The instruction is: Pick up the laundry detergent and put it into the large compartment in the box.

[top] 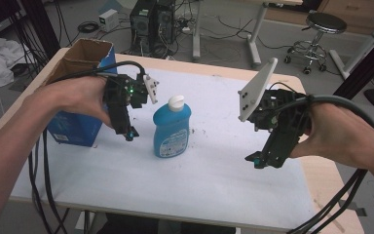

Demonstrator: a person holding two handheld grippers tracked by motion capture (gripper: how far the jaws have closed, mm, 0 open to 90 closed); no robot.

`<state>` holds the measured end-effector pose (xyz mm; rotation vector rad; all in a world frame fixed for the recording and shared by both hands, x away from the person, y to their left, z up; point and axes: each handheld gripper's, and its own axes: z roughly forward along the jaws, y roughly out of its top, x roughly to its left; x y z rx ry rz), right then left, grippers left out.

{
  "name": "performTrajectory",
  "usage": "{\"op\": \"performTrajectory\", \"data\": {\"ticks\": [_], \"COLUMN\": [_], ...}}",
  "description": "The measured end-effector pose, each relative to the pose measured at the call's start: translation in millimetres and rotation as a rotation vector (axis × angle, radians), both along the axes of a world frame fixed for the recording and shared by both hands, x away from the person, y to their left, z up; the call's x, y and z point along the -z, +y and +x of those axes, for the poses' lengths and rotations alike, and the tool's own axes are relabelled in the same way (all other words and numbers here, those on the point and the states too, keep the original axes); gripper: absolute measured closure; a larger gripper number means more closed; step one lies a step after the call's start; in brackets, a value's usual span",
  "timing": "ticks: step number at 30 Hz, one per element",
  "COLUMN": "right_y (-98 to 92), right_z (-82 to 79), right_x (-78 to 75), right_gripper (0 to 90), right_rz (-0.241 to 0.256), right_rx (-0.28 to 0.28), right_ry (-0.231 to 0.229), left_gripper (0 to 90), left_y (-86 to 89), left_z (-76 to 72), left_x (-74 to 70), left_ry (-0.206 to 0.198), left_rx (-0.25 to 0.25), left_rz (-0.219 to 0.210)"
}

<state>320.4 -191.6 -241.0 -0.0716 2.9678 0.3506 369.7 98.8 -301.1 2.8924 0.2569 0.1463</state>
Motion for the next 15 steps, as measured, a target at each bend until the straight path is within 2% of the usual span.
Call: {"op": "performTrajectory", "data": {"ticks": [4,6,10,15], "right_y": [0.5,1.1,1.7,1.2], "right_z": [0.1,0.2,1.1,1.9], "right_x": [-1.7,-1.5,0.4,1.7], "right_gripper": [11.1,11.1,11.1,11.1], "right_rz": [0.003,0.004,0.001,0.002], "right_rx": [0.002,0.001,0.004,0.007], "right_ry": [-0.003,-0.003,-0.004,-0.005], "left_gripper": [16.2,16.2,16.2,16.2], "left_y": [-1.6,-3.0,-7.7,-15.6], "left_z": [-0.6,-1.1,-1.1,-1.3], "left_x": [-3.7,-3.5,-1.7,-3.5], "left_ry": [0.002,0.019,0.022,0.024], "left_rx": [-0.054,-0.077,-0.137,-0.215], "left_rz": [-0.035,-0.056,-0.062,-0.091]}}
